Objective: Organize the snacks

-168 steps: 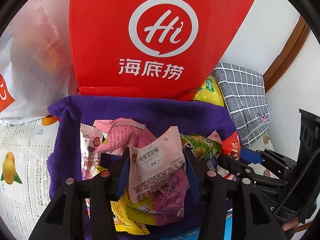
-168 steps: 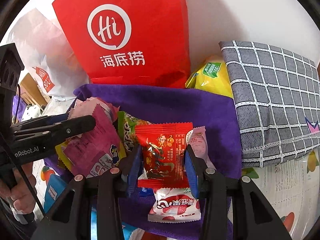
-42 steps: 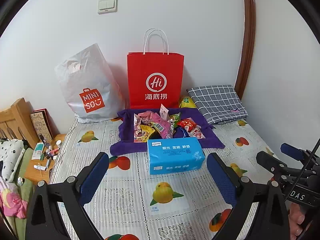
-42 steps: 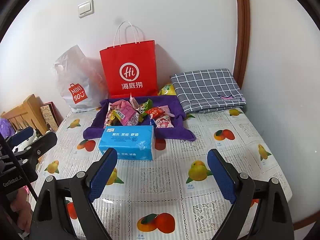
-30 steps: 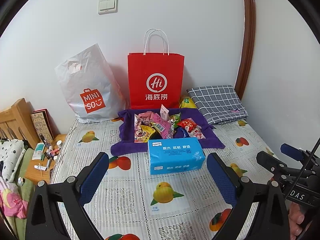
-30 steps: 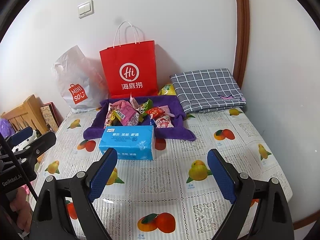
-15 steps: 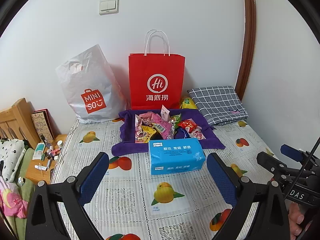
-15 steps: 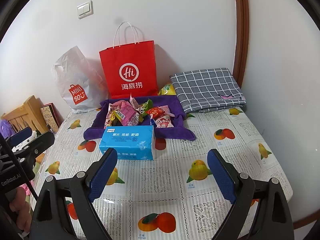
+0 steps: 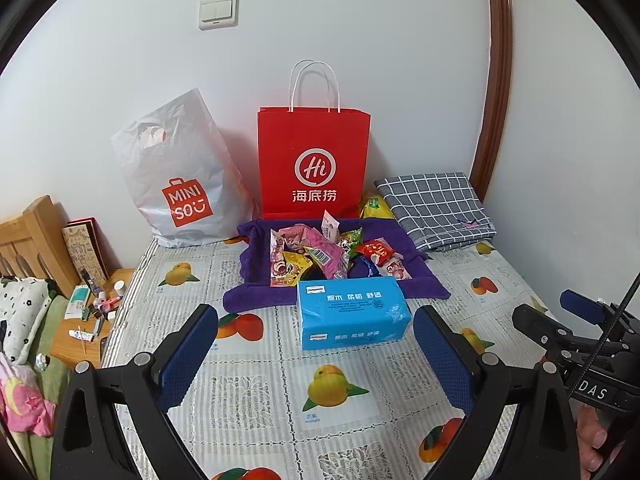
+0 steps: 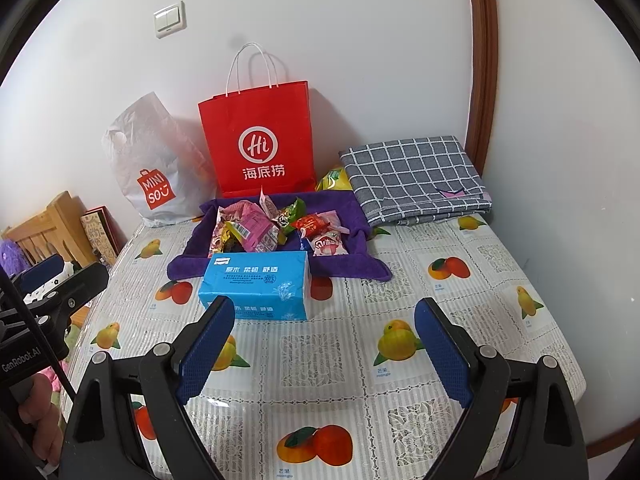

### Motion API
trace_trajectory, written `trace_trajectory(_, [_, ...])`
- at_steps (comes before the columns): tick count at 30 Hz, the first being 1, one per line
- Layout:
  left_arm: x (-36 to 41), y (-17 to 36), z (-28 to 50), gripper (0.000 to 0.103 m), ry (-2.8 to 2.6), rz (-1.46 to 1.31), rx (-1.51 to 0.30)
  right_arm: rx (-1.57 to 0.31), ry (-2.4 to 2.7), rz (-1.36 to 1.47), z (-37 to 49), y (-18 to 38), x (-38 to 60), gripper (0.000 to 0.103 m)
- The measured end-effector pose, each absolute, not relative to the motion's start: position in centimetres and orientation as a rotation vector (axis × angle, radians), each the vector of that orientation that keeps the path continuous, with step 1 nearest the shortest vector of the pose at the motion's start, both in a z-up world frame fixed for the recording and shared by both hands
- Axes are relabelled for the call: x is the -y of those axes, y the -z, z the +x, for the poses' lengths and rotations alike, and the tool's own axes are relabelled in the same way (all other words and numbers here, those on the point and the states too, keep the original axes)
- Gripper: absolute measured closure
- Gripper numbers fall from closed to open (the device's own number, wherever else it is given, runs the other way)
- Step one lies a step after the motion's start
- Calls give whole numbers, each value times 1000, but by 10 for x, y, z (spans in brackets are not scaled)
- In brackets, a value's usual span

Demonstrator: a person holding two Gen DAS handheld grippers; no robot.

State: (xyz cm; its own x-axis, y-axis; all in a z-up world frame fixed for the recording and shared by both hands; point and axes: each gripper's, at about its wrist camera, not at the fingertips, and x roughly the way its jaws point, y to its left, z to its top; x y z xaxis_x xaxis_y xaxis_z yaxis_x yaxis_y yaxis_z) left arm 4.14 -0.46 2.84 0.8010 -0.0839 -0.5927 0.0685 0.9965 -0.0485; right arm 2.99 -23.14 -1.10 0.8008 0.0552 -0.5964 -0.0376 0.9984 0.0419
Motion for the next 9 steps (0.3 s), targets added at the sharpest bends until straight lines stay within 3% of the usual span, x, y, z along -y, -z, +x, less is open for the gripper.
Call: trace_trajectory(9, [3,-28,42,4,83,-26,-635,-643,-45,23,29,12,229,12])
